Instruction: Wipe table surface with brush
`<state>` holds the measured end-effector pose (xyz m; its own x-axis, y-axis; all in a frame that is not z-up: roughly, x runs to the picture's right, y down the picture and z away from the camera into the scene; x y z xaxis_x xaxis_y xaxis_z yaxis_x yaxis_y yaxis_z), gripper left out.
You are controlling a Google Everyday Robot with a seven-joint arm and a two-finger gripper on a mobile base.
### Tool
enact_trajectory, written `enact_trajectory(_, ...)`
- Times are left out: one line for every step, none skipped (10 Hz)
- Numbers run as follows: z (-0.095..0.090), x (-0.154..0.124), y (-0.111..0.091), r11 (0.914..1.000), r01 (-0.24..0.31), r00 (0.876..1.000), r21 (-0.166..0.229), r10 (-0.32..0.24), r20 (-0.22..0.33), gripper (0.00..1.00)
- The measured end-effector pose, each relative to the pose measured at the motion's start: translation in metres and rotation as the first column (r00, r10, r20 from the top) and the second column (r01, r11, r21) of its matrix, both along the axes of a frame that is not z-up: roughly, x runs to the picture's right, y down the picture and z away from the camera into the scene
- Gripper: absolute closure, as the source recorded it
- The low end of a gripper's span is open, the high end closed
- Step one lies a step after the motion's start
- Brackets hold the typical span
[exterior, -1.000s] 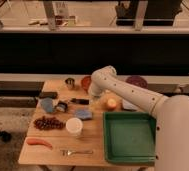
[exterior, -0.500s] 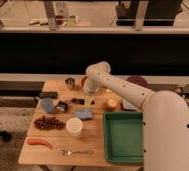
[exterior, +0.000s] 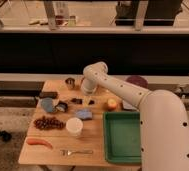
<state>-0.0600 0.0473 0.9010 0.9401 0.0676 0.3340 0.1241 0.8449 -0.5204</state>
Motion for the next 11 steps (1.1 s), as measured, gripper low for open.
enact_trajectory(0.000,-0.001,0.001,1.0000,-0.002,1.000,0.003,0.002,0.003,0.20)
enact_trajectory(-0.001,-0.004,0.000,1.0000,-0.001,1.000,0.006,0.001,0.007,0.20)
enact_trajectory(0.000,-0.010,0.001,1.0000,0.004,1.000,0.007,-0.004,0.016,0.20)
enact_trajectory(0.002,-0.014,0.000,0.9999,0.007,1.000,0.008,-0.008,0.024,0.20)
enact_trajectory(0.004,-0.017,-0.001,0.9999,0.009,0.999,0.010,-0.009,0.031,0.20)
enact_trajectory(0.006,-0.020,-0.001,0.9999,0.009,0.999,0.011,-0.009,0.037,0.20)
enact_trajectory(0.009,-0.022,-0.002,0.9999,0.007,0.999,0.010,-0.007,0.045,0.20)
enact_trajectory(0.012,-0.023,-0.001,1.0000,0.005,0.999,0.007,-0.005,0.048,0.20)
enact_trajectory(0.016,-0.023,0.000,1.0000,0.000,0.999,0.003,0.000,0.053,0.20)
enact_trajectory(0.020,-0.023,0.001,1.0000,-0.005,0.998,-0.002,0.006,0.058,0.20)
enact_trajectory(0.023,-0.024,0.003,0.9999,-0.010,0.998,-0.008,0.011,0.063,0.20)
